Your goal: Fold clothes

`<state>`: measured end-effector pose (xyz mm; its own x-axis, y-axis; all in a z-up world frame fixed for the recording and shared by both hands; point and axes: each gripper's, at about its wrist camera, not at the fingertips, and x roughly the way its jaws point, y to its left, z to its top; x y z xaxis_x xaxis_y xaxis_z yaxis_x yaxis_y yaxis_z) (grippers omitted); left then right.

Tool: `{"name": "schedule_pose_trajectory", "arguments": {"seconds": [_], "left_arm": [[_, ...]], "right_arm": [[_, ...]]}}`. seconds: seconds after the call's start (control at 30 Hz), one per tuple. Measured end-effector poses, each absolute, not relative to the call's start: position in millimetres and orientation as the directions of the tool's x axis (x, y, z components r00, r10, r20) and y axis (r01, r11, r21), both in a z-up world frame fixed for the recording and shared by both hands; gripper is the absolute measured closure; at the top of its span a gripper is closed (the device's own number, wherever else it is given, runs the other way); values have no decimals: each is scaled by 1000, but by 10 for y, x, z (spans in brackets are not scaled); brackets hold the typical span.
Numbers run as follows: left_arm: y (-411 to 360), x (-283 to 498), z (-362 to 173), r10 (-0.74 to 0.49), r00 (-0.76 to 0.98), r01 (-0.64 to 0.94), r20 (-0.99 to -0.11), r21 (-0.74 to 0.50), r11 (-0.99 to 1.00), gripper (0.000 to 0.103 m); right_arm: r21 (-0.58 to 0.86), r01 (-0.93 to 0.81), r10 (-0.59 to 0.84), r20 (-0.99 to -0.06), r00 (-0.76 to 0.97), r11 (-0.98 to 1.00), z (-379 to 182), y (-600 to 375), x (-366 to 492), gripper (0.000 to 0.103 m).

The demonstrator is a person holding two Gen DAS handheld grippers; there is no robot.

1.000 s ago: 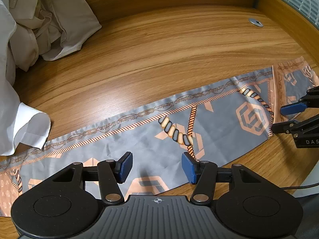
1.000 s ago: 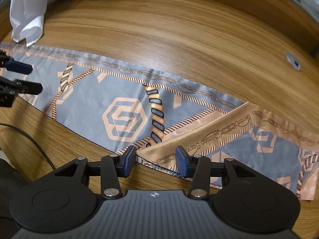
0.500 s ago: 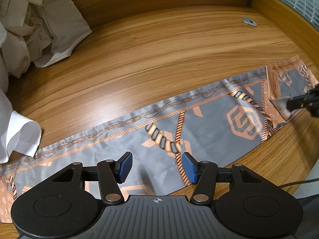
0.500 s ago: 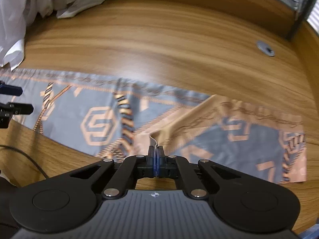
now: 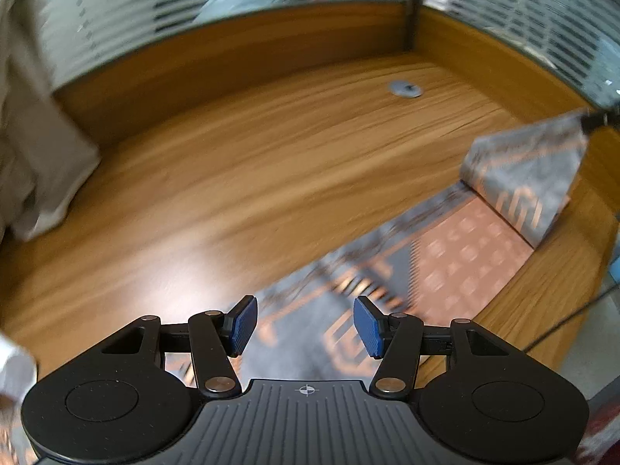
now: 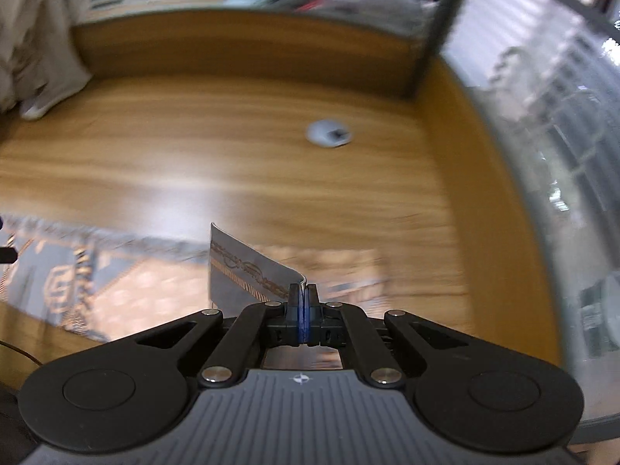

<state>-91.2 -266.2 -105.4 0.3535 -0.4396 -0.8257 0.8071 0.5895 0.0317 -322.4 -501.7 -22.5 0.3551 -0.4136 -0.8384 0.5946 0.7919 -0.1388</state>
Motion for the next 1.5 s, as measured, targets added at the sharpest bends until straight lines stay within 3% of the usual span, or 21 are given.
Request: {"name": "schedule_pose_trajectory", "arguments": {"seconds": [0.13,0.3,0.47,0.8,1.1,1.3,1.5], "left_arm": [[-2981,-1020,-890,-459,337,843,-822,46,536,45],[-3311,-1115,-676,-538,276,874,-797,-25,486,44],[-3523,-1164,-606,-566,266,891,-780,-25,453,44],[-3607,-1134,-748,-503,288,873,-815,7,488,44],[-3593,-1115,-808,-465,296,863,-834,24,505,44],[-3582,-1134,-835,-451,301,860,-840,35,510,44],[-3489,-1115,-866,-420,316,838,-851,42,545,43]], "right_arm": [[-192,632,-483,-813,326,751,89,-5323,-3515,103],[-256,675,-565,-775,285,692,481,-5705,-3878,103],[-322,695,-619,-752,225,643,606,-5929,-4078,103],[-442,676,-681,-722,122,590,242,-6095,-4188,103],[-533,660,-775,-620,121,529,298,-6102,-4128,103],[-506,630,-733,-663,151,588,113,-5989,-4094,102],[-468,583,-650,-747,141,664,-476,-5869,-4032,102]]}}
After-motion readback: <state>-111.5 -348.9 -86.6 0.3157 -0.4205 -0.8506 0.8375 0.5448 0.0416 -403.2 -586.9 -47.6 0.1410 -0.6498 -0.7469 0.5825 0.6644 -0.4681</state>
